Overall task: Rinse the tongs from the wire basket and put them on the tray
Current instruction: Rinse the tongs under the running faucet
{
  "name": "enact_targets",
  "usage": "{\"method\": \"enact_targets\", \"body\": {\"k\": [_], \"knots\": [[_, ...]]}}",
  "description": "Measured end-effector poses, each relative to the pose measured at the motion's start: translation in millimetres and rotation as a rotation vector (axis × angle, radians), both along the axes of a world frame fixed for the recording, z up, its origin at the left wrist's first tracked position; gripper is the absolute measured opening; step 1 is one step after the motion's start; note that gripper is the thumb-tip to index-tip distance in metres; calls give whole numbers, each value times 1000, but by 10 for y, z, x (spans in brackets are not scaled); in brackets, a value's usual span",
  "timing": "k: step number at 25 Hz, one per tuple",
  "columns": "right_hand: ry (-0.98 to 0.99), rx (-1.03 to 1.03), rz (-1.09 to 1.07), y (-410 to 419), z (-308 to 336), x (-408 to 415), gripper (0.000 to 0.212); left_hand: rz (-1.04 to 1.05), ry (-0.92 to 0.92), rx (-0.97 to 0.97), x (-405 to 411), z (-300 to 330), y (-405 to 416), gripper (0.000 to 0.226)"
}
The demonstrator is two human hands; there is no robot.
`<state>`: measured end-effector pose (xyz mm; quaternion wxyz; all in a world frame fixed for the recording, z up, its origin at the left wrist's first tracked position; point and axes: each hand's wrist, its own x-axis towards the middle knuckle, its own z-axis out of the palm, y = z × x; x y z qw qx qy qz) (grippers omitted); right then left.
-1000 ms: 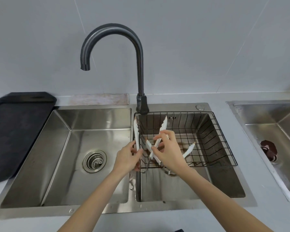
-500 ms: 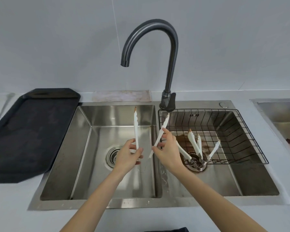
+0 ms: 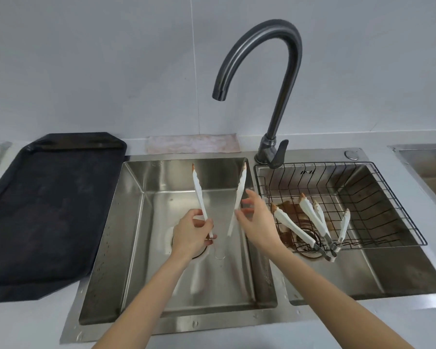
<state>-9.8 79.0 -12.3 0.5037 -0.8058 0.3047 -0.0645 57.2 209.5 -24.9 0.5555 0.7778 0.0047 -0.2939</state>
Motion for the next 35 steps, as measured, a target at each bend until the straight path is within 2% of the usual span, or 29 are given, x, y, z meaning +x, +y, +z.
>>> {"method": "enact_targets", "body": {"k": [4, 7, 10, 16, 35], "knots": [[-66, -91, -251, -478, 213, 207, 43, -35, 4, 30, 151, -36, 2, 26], [-61, -227, -383, -890, 342, 432, 47, -15, 10, 31, 228, -54, -3, 25], [-41, -279, -366, -1138, 372, 677, 51, 22, 32, -2, 279, -68, -10, 25], [18, -326, -334, -1265, 223, 888, 31, 91, 35, -28, 317, -40, 3, 17], [-62, -257, -357, -1179, 135, 712, 28, 58, 27, 16, 202, -58, 59, 18]]}}
